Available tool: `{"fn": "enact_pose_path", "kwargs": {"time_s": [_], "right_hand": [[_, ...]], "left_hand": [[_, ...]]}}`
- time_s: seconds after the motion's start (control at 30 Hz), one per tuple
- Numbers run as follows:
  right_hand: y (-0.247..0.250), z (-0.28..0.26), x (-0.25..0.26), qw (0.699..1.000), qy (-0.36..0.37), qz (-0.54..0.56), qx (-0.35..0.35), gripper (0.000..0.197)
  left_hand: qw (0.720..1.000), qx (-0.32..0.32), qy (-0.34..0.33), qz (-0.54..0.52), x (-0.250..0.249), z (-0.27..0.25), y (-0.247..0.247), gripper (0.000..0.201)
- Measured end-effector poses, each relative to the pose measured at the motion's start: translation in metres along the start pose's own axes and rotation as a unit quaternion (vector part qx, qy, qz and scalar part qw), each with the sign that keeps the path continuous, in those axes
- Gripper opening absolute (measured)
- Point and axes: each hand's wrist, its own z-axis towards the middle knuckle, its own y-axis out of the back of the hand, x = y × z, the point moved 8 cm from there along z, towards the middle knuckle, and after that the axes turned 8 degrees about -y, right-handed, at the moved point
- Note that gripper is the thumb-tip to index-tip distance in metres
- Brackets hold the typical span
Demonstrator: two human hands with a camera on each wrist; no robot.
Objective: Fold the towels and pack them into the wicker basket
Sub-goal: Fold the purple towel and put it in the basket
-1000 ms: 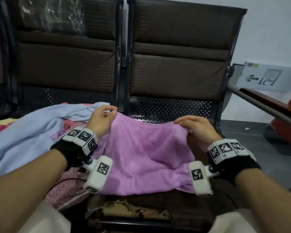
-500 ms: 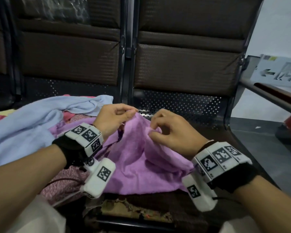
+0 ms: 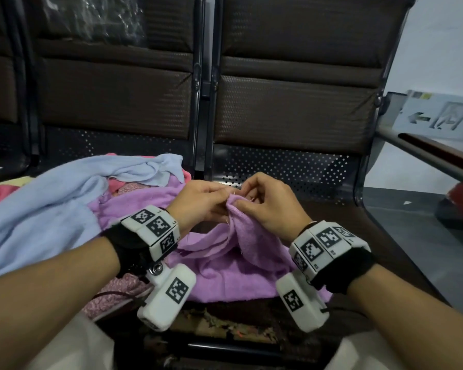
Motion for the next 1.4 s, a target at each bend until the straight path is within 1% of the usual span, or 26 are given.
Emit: {"fn": "enact_pose_path", "kwargs": {"time_s": [0.1,0.2,0.23,0.3,0.37,0.43,0.5,0.53,0.57,0.63,0.67,0.73,0.77,0.8,0.83,0.87,0.9,0.93,1.0,1.07,1.13,1.17,1.2,1.27,1.33,1.4], "right_hand": [[0.000,0.000,-0.002,1.000,-0.007,0.004,-0.009,0.024],[0.000,-0.001,-0.004,1.000,-0.016,0.021,-0.008,0.028],[0.000,-0.002,-0.005,0.999,-0.023,0.034,-0.004,0.030],[-0.003,-0.002,-0.004,0.996,-0.035,0.087,0.013,0.031],[-0.005,0.000,-0.002,0.986,-0.050,0.156,0.030,0.028],[-0.008,0.001,-0.001,0.984,-0.056,0.160,0.061,0.023],[-0.012,-0.001,0.000,0.991,-0.043,0.076,0.100,0.013],[-0.015,-0.004,0.000,0.992,-0.033,-0.001,0.124,0.007],[-0.017,-0.007,-0.001,0.984,-0.019,-0.095,0.147,0.007],[-0.021,-0.011,-0.001,0.952,0.017,-0.259,0.161,0.011],[-0.021,-0.012,0.003,0.944,0.033,-0.293,0.151,0.010],[-0.016,-0.011,0.014,0.950,0.044,-0.290,0.109,0.006],[-0.012,-0.011,0.020,0.956,0.048,-0.278,0.083,0.012],[-0.009,-0.012,0.024,0.961,0.049,-0.265,0.062,0.026],[-0.005,-0.013,0.027,0.966,0.049,-0.249,0.042,0.038],[-0.001,-0.013,0.030,0.969,0.052,-0.241,0.017,0.044],[0.003,-0.015,0.034,0.969,0.056,-0.241,-0.007,0.042],[0.006,-0.016,0.037,0.966,0.059,-0.250,-0.028,0.034],[0.007,-0.017,0.040,0.958,0.067,-0.275,-0.044,0.021],[0.007,-0.020,0.043,0.949,0.083,-0.299,-0.050,0.015],[0.012,-0.025,0.046,0.939,0.115,-0.318,-0.055,0.009],[0.014,-0.027,0.046,0.941,0.125,-0.312,-0.044,0.007],[0.014,-0.029,0.044,0.946,0.128,-0.297,-0.021,0.005],[0.013,-0.033,0.036,0.960,0.105,-0.257,0.032,0.005],[0.014,-0.035,0.024,0.970,0.060,-0.230,0.060,0.007],[0.021,-0.037,0.017,0.977,0.034,-0.204,0.059,0.005]], "left_hand": [[0.999,0.001,0.012,-0.034,-0.004,-0.004,0.001,0.027],[0.999,0.034,-0.003,-0.023,-0.008,-0.010,0.001,0.019],[0.999,0.032,-0.009,-0.010,-0.009,-0.011,0.002,0.019],[1.000,-0.001,-0.022,0.001,-0.011,-0.012,0.009,0.021],[0.999,-0.037,-0.027,-0.001,-0.012,-0.012,0.017,0.026],[0.998,-0.054,-0.029,0.008,-0.015,-0.012,0.020,0.031],[0.996,-0.074,-0.032,0.030,-0.019,-0.014,0.024,0.034],[0.994,-0.092,-0.037,0.044,-0.021,-0.014,0.027,0.035],[0.991,-0.117,-0.042,0.058,-0.024,-0.015,0.033,0.035],[0.979,-0.179,-0.047,0.089,-0.028,-0.016,0.050,0.032],[0.973,-0.204,-0.049,0.099,-0.028,-0.016,0.058,0.030],[0.966,-0.224,-0.050,0.120,-0.027,-0.015,0.068,0.030],[0.964,-0.224,-0.051,0.132,-0.028,-0.015,0.070,0.031],[0.963,-0.222,-0.058,0.144,-0.029,-0.015,0.069,0.032],[0.962,-0.216,-0.069,0.152,-0.032,-0.015,0.067,0.031],[0.962,-0.210,-0.083,0.154,-0.035,-0.016,0.065,0.029],[0.962,-0.201,-0.095,0.157,-0.039,-0.018,0.062,0.028],[0.963,-0.183,-0.106,0.170,-0.042,-0.019,0.059,0.029],[0.958,-0.103,-0.129,0.235,-0.049,-0.024,0.048,0.042],[0.945,-0.010,-0.165,0.282,-0.057,-0.032,0.036,0.056],[0.928,0.057,-0.177,0.321,-0.062,-0.040,0.030,0.066],[0.913,0.080,-0.172,0.360,-0.062,-0.042,0.030,0.069],[0.893,0.099,-0.164,0.407,-0.060,-0.043,0.031,0.068],[0.857,0.128,-0.163,0.472,-0.055,-0.044,0.029,0.049],[0.839,0.154,-0.178,0.491,-0.055,-0.047,0.022,0.034],[0.820,0.177,-0.192,0.509,-0.054,-0.050,0.014,0.032]]}}
